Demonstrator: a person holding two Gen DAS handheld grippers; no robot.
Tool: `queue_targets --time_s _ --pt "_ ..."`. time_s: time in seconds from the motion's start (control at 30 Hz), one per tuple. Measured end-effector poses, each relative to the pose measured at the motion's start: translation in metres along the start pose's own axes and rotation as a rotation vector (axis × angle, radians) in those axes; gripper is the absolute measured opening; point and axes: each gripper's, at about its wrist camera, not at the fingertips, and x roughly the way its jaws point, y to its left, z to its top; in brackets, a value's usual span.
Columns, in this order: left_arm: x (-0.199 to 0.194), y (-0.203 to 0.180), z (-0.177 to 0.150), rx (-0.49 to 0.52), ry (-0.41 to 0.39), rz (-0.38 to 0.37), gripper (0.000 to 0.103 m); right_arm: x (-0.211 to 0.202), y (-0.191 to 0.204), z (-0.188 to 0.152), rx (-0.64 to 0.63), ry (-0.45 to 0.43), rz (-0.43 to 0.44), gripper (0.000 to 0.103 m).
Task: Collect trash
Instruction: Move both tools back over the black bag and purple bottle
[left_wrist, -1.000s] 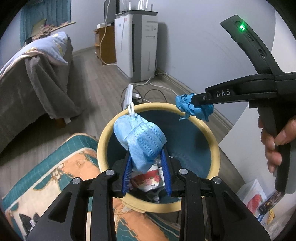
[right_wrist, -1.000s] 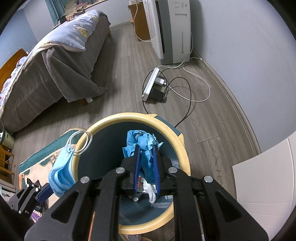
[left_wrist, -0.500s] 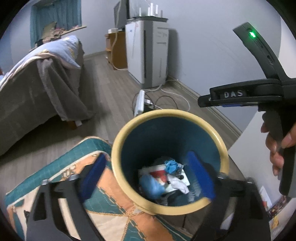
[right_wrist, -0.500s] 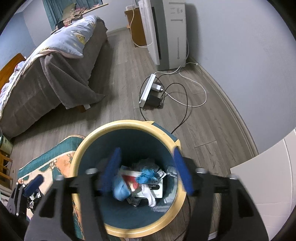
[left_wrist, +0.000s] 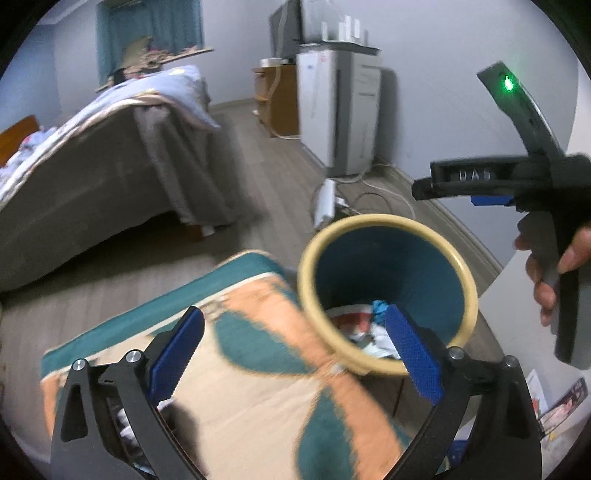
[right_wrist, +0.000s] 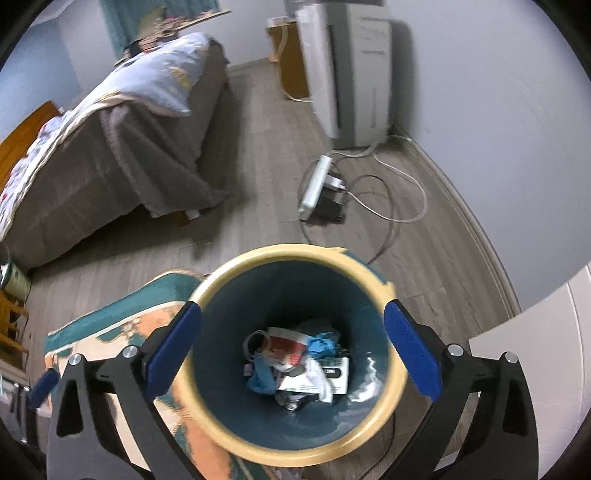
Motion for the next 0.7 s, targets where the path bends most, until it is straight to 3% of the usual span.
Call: queue_targets --time_s 0.3,0.57,0.7 --pt "-0.076 0.085 -0.036 -0.111 -0.01 0.185 0.098 -0.015 0.105 -0.024 -0.249 -0.009 0.108 0.097" --pt "-0.092 0.144 -0.09 -0.267 0.08 0.287 0.098 -0.007 0.167 -0.051 -0.338 0.062 0.171 0.097" --pt "-0.093 0.156 -0.114 -0.265 0.128 0.336 0.098 -0.003 0.192 -0.063 -0.378 0.085 0.177 0.097"
